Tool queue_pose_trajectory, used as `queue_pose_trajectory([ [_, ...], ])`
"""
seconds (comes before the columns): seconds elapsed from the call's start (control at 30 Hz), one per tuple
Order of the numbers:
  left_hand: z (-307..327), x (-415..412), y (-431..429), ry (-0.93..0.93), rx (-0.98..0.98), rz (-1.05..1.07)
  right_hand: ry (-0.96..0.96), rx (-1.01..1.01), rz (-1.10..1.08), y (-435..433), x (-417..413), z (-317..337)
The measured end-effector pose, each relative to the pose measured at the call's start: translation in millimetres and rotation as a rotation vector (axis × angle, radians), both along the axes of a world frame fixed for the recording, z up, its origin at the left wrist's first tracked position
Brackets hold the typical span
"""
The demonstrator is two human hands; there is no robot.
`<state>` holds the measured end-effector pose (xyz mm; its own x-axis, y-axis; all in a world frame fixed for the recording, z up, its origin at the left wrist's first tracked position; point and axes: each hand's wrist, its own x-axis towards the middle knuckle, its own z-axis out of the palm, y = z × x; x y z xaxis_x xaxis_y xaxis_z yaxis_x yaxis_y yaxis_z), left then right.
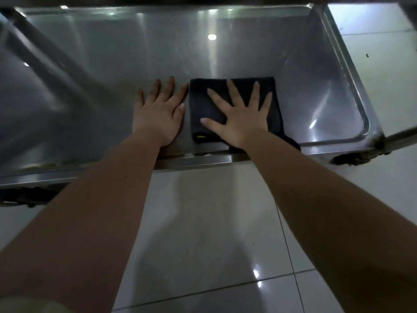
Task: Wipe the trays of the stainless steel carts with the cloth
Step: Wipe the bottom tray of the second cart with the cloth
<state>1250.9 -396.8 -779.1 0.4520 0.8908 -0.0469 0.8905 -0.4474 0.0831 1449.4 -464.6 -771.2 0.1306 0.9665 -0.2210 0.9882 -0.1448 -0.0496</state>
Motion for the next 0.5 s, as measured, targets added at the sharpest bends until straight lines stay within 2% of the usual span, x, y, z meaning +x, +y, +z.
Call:
queue_pose_trajectory([
  [0.13, -1, 1, -2, -0.042, -0.003, 0.012, 0.025, 0.058, 0.033, -33, 60, -1],
  [0.3, -2, 5, -6, -0.046, 0.015, 0.031, -0.025, -0.054, -0.281, -75, 154, 10],
  [0.4, -3, 5, -7, -0.047, 0.025, 0.025, -0.018, -0.043, -0.333, -70, 130, 11],
  [0.5, -3, 3, -6, -0.037, 0.03, 0.026, 0.01, -0.003, -0.185, -53, 63, 4],
])
